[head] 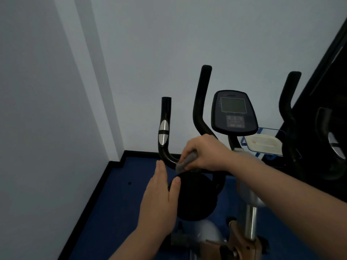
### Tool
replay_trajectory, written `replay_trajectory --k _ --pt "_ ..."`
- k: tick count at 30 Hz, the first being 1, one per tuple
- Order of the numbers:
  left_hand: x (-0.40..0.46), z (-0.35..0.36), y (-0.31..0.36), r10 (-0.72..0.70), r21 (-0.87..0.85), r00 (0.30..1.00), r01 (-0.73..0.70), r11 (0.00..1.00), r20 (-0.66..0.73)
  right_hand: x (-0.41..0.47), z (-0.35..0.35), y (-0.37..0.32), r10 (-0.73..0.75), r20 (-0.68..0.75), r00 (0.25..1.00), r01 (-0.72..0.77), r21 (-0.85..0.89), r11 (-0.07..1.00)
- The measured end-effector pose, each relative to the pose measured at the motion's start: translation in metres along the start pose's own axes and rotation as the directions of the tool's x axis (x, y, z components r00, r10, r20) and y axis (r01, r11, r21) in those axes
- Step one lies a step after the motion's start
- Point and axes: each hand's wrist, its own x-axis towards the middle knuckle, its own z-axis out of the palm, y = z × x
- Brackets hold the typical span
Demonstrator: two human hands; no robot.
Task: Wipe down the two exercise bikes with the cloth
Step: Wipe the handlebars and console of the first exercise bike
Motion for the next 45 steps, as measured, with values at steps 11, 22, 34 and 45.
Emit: replay_trajectory --k 11,22,34,45 --pt "0.001 0.004 -0.003 0.026 -0.043 1.0 -0.027 0.999 -0.013 0.017 0.033 -0.023 0.009 -0.199 0.98 0.027 0.178 0.984" --pt "0.008 0.002 -0.004 0.115 0.02 0.993 -0.116 0.993 0.031 0.108 0.003 -0.008 0.239 -0.588 0.772 -0.127 0.227 0.966" --pt "0.009 0.002 -0.004 0.132 0.084 0.99 -0.137 0.987 0.058 0.13 -0.032 -0.012 0.114 -0.677 0.727 -0.076 0.085 0.993" --pt "0.007 0.002 -0.005 0.137 0.0 0.99 -0.137 0.991 0.028 0.081 0.015 -0.001 0.142 -0.406 0.903 0.025 0.377 0.926"
